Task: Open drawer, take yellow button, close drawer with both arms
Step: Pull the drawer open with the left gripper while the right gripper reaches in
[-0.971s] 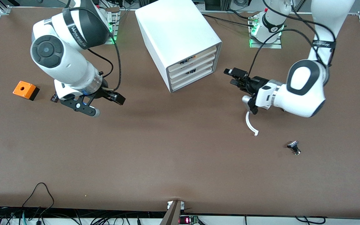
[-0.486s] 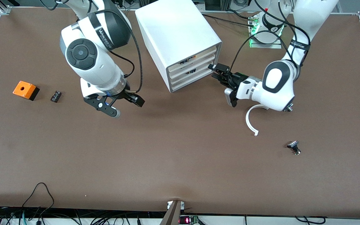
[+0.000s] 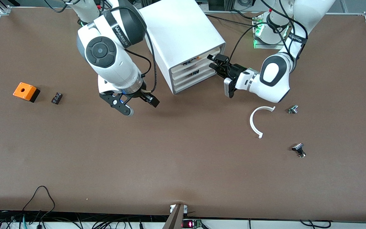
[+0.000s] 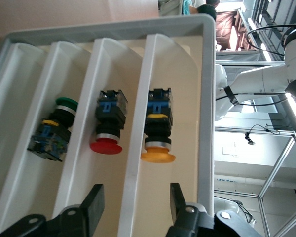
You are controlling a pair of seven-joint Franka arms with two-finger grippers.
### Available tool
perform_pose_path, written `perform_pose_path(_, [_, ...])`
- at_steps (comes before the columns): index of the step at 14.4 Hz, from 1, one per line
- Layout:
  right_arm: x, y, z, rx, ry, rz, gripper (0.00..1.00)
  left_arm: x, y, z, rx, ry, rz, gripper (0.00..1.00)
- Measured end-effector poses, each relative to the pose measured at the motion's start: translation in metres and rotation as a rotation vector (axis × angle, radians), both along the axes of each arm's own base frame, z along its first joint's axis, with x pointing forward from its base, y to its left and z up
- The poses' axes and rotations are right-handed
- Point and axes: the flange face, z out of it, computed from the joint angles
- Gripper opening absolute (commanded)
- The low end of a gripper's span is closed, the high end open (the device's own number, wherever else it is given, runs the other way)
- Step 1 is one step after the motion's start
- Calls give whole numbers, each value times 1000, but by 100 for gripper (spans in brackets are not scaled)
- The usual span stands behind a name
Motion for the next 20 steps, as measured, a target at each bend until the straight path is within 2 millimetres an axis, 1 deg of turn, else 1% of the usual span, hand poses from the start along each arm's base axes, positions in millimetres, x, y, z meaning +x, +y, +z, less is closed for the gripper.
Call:
perform_pose_path(1, [-2, 5, 1, 2, 0, -17, 100, -5, 0, -2, -4, -6, 0, 56])
perform_pose_path(2, [-5, 10, 3, 5, 0, -30, 100, -8, 0, -5, 0, -13, 4, 52])
perform_pose_path(5, [-10, 26, 8, 13, -6, -73, 100, -12, 0, -10, 6, -27, 6, 6])
perform_pose_path(6, [-10, 32, 9, 17, -10, -80, 100, -12, -2, -10, 5, -32, 3, 0])
perform_pose_path(9, [-3, 42, 13, 41, -22, -99, 100, -12, -3, -9, -3, -45, 3, 0])
perform_pose_path(11, [1, 44, 15, 54, -23, -104, 100, -12, -3, -8, -12, -59, 0, 0])
perform_pose_path(17, [6, 47, 20, 72, -37, -122, 100, -11, -3, -7, -14, -64, 1, 0])
perform_pose_path(20, [5, 60, 20, 94, -54, -134, 100, -3, -2, -5, -14, -77, 11, 0])
